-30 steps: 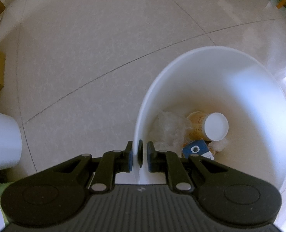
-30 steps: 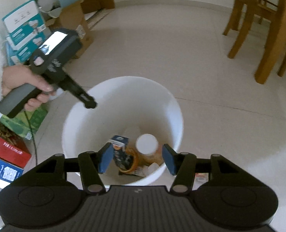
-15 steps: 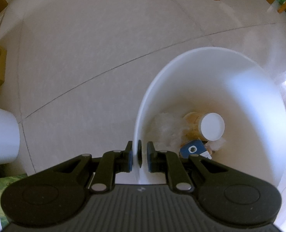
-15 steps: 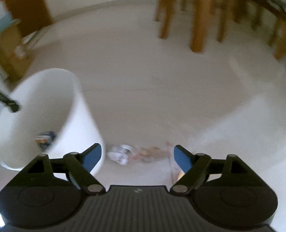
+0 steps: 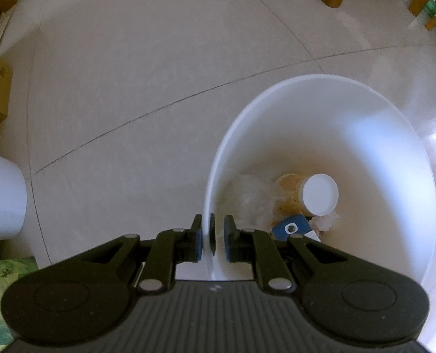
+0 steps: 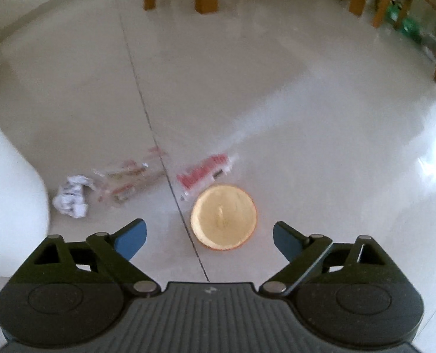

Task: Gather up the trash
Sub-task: 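Reach the right tool to the second orange peel half and grasp it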

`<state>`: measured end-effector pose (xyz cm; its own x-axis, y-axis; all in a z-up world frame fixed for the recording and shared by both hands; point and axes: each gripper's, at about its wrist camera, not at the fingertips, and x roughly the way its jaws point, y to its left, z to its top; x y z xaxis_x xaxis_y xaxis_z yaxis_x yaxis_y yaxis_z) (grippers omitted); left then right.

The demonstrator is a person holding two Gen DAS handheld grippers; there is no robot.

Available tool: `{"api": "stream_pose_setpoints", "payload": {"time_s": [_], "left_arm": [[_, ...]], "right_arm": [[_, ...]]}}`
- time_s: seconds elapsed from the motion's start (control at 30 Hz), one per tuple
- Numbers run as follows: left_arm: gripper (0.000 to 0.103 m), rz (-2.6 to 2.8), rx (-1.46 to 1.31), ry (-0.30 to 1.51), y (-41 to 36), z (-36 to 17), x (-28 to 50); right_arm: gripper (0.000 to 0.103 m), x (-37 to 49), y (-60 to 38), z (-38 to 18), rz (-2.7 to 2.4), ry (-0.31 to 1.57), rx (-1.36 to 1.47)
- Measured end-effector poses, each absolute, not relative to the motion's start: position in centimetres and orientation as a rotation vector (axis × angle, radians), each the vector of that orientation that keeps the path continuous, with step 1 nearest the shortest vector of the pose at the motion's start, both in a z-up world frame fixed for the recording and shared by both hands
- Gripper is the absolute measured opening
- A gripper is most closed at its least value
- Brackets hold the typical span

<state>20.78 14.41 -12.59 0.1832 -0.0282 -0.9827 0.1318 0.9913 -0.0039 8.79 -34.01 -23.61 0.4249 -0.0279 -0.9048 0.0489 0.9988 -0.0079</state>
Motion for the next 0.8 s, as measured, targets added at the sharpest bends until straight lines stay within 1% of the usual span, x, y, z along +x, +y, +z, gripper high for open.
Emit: {"api": "stream_pose_setpoints", "payload": {"time_s": [0.43,0.8], "left_arm": [[0.011,-0.113,0.08,1.352,14.3,-12.2,20.0],[0.011,-0.1,0.081,1.372,14.3,-12.9,20.3]], "right_arm": [[0.096,11.0,-34.3,-30.9,-0.192,1.171,0.09],[0.095,13.2,-34.3,-34.2,-0.269,1.182,0.066]]}}
